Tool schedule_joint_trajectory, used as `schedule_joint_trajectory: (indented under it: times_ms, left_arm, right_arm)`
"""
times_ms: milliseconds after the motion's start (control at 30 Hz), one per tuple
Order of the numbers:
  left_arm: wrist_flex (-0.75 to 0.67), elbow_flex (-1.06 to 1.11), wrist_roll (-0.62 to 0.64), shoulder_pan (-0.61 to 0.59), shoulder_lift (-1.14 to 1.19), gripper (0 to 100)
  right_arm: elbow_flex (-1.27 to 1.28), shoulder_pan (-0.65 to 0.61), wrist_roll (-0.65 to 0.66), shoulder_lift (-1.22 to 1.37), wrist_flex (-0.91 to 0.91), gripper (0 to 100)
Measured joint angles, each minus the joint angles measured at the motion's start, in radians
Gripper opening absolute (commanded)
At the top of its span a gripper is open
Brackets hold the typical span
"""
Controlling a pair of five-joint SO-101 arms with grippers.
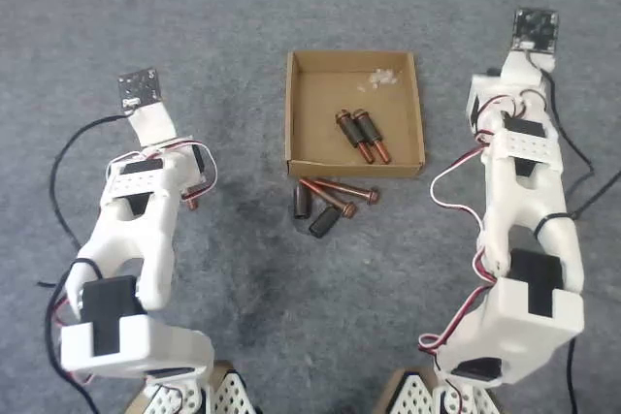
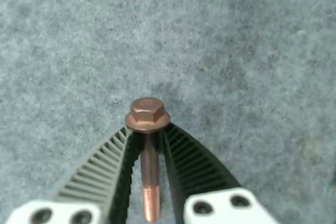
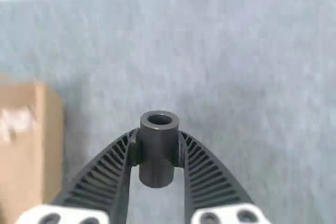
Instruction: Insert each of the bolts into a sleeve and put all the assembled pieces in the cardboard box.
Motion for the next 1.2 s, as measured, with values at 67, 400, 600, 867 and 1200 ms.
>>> schedule_joint_trajectory:
  times_ms: [67,400,600,867,1200]
  left_arm:
    - [-0.018,0.000,0.000,0.000,0.000,1]
    - [-0.029,0.000,0.000,0.000,0.000,1]
    - [-0.029,0.000,0.000,0.000,0.000,1]
    - [-0.029,0.000,0.000,0.000,0.000,1]
    - [-0.029,0.000,0.000,0.000,0.000,1]
  right_arm:
    - [0.025,-0.017,0.000,0.000,-0.094,0.6]
    - [0.235,-0.160,0.000,0.000,-0.666,0.6]
    - [0.347,-0.221,0.054,0.000,-0.974,0.5]
    - [0.601,-0.264,0.209,0.000,-1.384,0.5]
    - [0.908,-0.324,0.215,0.000,-1.695,0.5]
